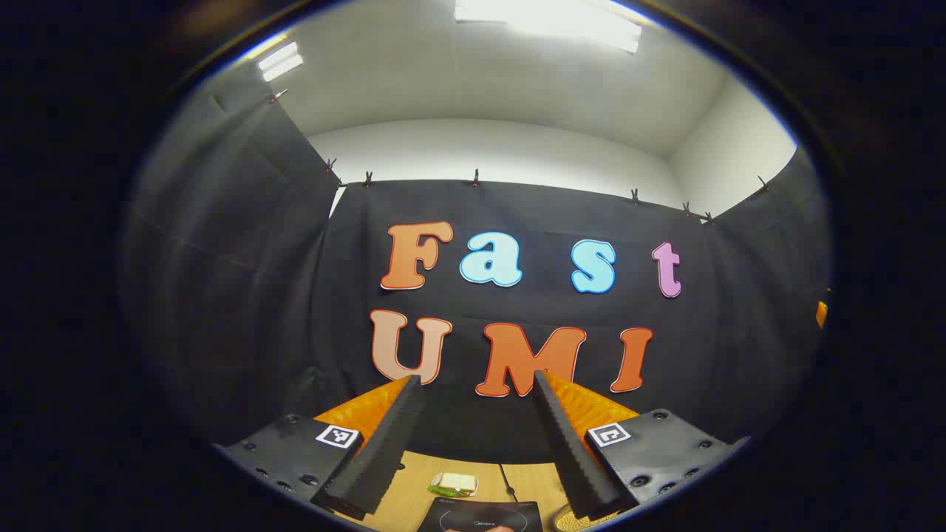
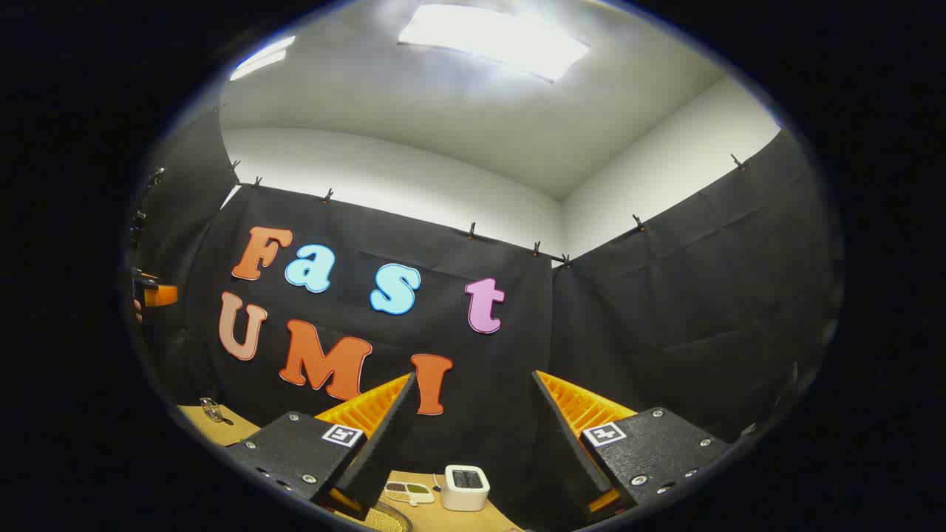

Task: First push the handle of the pot to place it horizontally, then grasp the pot with both hands and set it on the induction cooktop.

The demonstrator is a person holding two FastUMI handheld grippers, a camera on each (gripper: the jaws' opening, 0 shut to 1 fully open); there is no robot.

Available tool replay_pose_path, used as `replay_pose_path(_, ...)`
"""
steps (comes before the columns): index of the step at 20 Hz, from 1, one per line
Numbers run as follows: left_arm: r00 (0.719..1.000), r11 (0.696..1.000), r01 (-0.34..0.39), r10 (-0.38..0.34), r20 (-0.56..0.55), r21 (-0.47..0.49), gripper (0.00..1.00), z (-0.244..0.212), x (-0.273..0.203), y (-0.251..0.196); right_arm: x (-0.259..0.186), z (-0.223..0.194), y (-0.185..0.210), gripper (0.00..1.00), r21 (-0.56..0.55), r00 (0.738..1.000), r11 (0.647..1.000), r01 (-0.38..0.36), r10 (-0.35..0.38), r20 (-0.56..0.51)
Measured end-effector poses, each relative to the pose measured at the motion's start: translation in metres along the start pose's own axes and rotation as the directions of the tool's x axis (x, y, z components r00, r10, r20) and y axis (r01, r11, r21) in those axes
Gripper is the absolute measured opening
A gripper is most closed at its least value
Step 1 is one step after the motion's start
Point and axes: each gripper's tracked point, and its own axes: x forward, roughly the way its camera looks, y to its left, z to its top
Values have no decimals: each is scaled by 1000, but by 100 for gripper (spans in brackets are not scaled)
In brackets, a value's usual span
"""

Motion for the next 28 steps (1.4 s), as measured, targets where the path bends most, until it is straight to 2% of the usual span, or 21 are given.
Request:
replay_pose_path(4, 999, 1000, 14, -15, 33, 12, 96, 7, -3, -3, 6, -12, 27, 93, 4, 999, 999, -54, 54, -6)
replay_pose_path(6, 998, 1000, 26, -27, 53, 6, 97, 11, -6, -3, 13, -19, 32, 93, -4, 998, 998, -56, 56, -15)
replay_pose_path(10, 998, 999, 13, -14, 57, 32, 97, 8, -11, 0, 21, -30, 57, 93, 31, 994, 995, -97, 99, -46)
replay_pose_path(13, 998, 999, -18, 16, 67, 31, 97, 8, -22, 20, 26, -33, 71, 93, 33, 991, 992, -123, 124, -40)
replay_pose_path(18, 997, 999, -20, 17, 70, 34, 96, 2, -23, 24, 31, -52, 93, 93, 30, 984, 986, -162, 164, -66)
replay_pose_path(22, 997, 999, -17, 13, 77, 52, 97, -2, -24, 22, 30, -69, 104, 93, 72, 974, 978, -196, 203, -103)
replay_pose_path(28, 997, 998, -15, 11, 73, 61, 97, -15, -23, 20, 21, -117, 119, 93, 79, 949, 967, -241, 252, -189)
